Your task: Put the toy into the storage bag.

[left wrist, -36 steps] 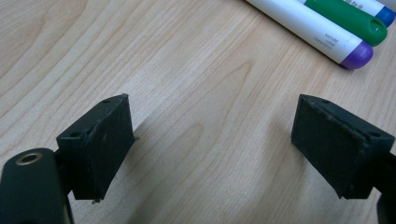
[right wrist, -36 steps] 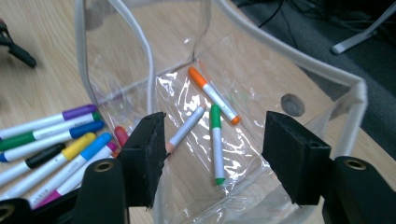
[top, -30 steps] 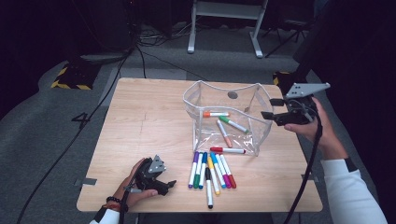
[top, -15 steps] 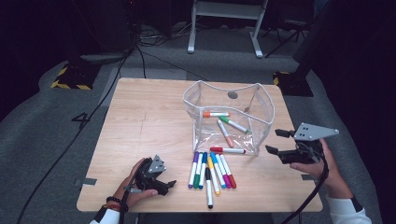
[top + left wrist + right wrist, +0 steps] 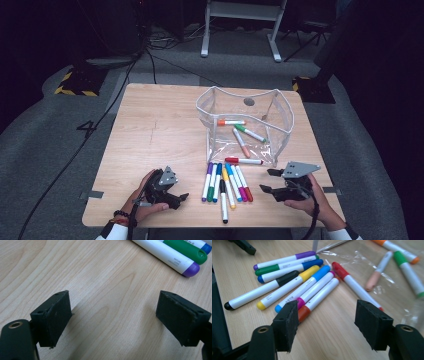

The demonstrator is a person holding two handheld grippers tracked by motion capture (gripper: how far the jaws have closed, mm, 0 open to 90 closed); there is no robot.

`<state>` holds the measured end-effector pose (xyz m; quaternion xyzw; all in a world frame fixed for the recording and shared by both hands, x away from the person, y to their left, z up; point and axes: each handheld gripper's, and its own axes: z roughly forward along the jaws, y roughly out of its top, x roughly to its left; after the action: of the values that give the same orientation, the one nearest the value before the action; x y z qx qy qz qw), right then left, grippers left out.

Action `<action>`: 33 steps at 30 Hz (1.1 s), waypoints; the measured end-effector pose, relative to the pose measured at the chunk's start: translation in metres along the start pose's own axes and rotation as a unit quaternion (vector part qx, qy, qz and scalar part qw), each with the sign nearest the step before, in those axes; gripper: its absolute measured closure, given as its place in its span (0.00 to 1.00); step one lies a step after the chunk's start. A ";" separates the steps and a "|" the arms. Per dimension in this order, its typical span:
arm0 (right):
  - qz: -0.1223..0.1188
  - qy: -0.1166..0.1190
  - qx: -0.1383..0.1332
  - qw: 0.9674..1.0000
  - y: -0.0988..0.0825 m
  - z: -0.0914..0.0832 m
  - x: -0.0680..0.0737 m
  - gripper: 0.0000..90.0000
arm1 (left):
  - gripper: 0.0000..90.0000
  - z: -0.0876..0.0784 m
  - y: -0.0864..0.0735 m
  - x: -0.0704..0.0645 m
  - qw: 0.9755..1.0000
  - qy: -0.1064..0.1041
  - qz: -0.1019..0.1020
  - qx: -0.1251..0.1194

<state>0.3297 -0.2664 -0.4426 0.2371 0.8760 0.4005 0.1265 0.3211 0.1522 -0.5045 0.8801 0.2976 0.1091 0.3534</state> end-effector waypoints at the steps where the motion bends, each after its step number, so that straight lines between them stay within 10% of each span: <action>1: 0.003 0.008 0.002 1.000 -0.001 0.006 0.001 0.40 | 0.15 0.000 0.000 0.000 1.000 0.000 0.000 0.000; 21: 0.015 0.019 0.041 0.999 -0.011 0.058 -0.001 0.44 | 0.14 0.000 0.000 0.000 1.000 0.000 0.001 0.001; 33: 0.046 -0.024 0.047 0.998 -0.025 0.050 -0.027 0.81 | 0.14 0.000 0.000 0.000 1.000 0.000 0.001 0.002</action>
<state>0.3654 -0.2621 -0.4930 0.2924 0.8789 0.3579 0.1178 0.3216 0.1519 -0.5043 0.8811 0.2966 0.1089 0.3520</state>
